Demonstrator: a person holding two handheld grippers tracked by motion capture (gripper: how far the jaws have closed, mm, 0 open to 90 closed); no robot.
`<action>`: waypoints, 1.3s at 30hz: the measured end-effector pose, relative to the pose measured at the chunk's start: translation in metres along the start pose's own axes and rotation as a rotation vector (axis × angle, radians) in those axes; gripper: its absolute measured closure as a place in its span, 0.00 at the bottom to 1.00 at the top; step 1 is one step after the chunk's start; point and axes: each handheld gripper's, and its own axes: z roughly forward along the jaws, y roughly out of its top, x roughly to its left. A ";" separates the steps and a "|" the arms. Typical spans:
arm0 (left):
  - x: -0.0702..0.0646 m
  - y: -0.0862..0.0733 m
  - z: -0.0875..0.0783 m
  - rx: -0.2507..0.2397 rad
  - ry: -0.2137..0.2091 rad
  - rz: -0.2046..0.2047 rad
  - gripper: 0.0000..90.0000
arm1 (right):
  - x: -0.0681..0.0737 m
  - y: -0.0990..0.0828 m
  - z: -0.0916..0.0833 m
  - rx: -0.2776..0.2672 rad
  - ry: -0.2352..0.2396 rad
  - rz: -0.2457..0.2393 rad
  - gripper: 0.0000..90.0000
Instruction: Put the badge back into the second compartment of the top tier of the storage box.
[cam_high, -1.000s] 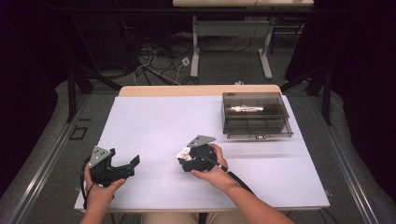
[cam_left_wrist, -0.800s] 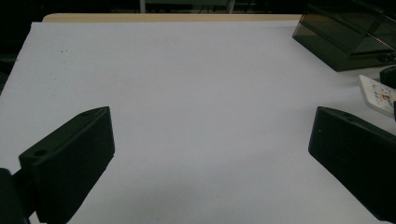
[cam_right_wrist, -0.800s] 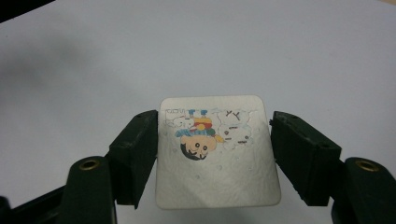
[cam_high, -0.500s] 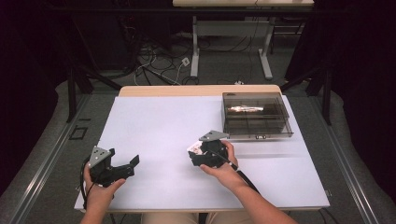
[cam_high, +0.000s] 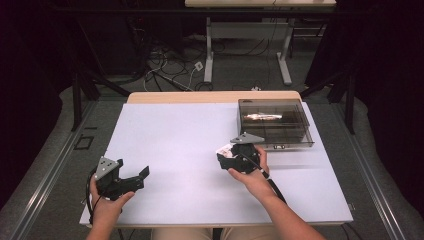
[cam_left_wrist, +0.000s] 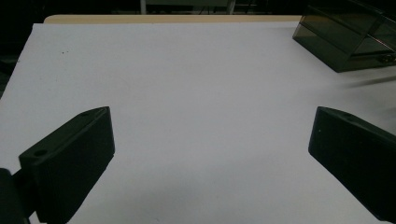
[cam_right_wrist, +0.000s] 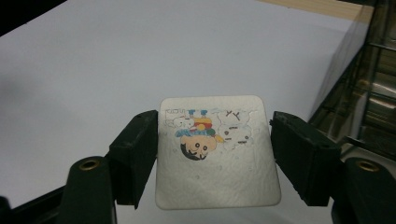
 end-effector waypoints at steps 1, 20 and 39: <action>0.000 0.000 0.000 0.000 0.000 0.000 0.01 | -0.002 0.000 -0.001 0.001 -0.007 0.008 0.37; 0.000 0.000 -0.001 0.002 -0.002 -0.004 0.01 | -0.041 0.006 -0.016 -0.023 -0.099 0.069 0.37; 0.000 0.000 0.000 0.001 -0.003 -0.004 0.01 | -0.076 0.011 -0.026 -0.035 -0.200 0.107 0.37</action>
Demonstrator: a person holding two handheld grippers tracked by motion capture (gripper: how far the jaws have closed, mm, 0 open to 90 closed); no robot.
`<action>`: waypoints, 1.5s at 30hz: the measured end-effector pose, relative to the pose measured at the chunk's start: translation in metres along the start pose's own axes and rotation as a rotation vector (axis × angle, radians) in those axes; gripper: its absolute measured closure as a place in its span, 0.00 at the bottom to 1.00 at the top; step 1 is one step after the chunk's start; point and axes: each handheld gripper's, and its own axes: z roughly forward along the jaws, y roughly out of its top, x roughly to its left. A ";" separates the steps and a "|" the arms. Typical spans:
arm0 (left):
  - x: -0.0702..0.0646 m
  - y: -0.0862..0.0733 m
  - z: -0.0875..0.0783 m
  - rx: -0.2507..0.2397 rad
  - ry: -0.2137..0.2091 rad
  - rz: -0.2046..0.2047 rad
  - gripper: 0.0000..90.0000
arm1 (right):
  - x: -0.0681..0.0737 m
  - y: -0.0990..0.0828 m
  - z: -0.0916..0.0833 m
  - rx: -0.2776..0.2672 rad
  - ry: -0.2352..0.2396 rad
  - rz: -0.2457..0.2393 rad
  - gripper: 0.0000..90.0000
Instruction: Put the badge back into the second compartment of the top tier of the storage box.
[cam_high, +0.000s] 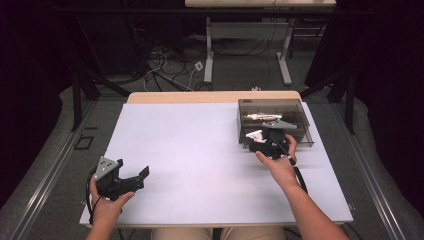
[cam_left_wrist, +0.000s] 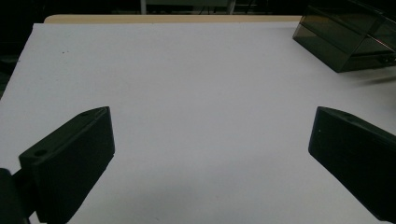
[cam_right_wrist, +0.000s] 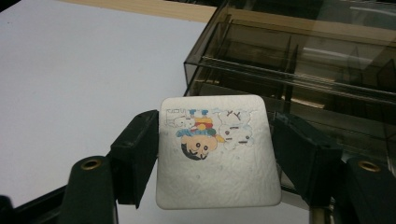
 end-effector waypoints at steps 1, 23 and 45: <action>0.000 0.000 0.000 0.000 0.000 0.000 0.01 | -0.002 0.000 0.000 -0.003 -0.001 0.003 0.37; 0.000 0.000 0.000 0.001 0.003 0.004 0.01 | -0.044 0.002 0.005 0.019 -0.126 0.079 0.37; 0.000 0.000 0.001 0.000 0.005 0.001 0.01 | -0.054 0.003 0.014 0.045 -0.201 0.136 0.37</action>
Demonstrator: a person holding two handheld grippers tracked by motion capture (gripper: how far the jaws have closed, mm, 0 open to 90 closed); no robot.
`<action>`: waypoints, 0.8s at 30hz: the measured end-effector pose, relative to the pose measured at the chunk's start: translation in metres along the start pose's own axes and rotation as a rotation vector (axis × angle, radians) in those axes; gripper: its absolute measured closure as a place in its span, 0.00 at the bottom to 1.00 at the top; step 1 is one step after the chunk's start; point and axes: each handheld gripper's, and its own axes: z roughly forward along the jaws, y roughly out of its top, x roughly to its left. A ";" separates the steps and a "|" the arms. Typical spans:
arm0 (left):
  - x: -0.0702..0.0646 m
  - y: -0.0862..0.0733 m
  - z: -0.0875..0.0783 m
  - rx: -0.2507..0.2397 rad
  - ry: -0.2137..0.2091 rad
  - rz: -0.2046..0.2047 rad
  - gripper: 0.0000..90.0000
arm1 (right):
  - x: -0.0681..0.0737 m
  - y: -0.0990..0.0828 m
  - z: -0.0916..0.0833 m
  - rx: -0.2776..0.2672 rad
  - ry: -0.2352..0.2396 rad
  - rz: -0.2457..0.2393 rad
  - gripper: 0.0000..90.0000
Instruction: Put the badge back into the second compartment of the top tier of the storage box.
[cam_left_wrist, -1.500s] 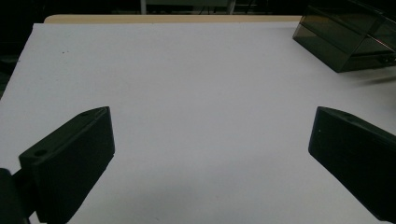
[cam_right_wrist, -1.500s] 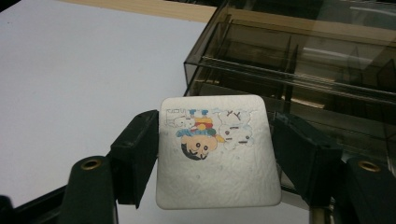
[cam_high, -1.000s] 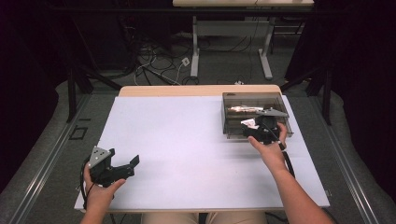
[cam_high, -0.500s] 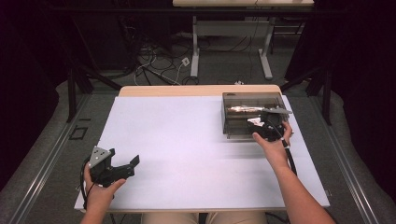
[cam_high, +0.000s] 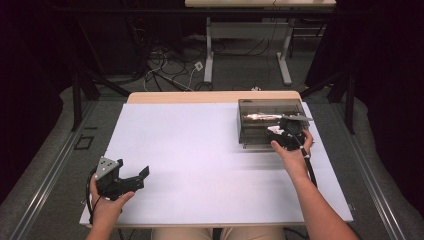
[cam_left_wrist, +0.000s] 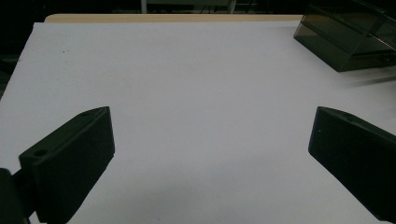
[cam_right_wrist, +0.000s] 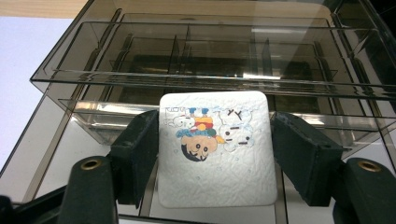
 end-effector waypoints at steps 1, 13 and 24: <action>0.000 0.000 0.000 0.000 -0.001 -0.004 0.01 | 0.001 0.000 0.000 0.004 0.004 0.007 0.37; -0.001 0.000 0.000 0.004 -0.003 -0.003 0.01 | 0.000 -0.001 -0.003 -0.017 0.021 0.001 0.26; -0.001 0.000 0.000 -0.002 -0.003 -0.005 0.01 | 0.002 -0.002 -0.008 -0.053 0.049 -0.001 0.18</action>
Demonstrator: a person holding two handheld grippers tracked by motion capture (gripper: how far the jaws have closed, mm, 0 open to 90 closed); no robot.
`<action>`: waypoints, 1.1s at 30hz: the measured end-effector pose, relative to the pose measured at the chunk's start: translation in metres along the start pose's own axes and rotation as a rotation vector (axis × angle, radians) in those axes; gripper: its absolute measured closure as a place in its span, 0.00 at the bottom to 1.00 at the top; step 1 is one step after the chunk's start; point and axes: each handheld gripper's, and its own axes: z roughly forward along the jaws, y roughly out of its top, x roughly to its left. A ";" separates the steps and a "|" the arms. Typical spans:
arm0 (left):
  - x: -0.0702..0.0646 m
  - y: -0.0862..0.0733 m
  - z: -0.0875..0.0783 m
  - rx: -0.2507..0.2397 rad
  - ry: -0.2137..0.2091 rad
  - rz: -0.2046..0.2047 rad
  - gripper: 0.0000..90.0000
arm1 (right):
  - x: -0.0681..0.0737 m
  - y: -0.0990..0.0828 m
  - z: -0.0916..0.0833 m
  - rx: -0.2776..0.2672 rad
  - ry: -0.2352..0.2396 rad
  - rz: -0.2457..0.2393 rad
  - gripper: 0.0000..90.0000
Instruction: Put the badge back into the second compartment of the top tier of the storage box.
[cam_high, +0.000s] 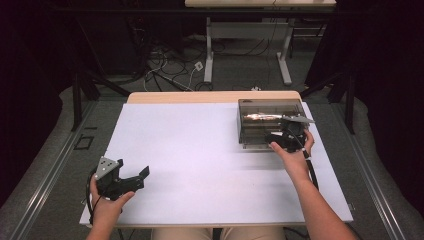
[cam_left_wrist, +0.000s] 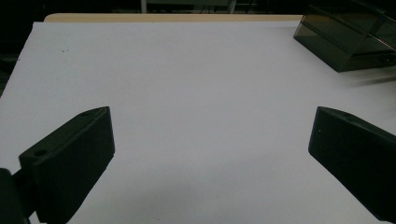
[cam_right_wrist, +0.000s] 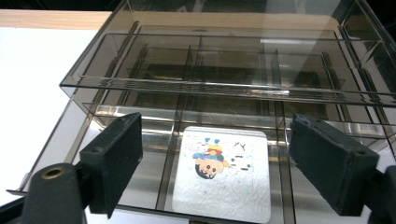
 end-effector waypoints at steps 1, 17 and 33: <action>0.000 0.000 0.000 0.000 0.000 0.000 0.01 | 0.000 0.000 0.000 0.000 0.003 -0.008 0.17; 0.000 0.000 -0.001 0.000 -0.001 -0.002 0.01 | 0.008 -0.001 -0.011 -0.051 0.041 -0.024 0.00; -0.001 0.000 -0.001 -0.007 0.000 -0.002 0.01 | 0.012 -0.004 -0.042 -0.107 0.096 -0.079 0.00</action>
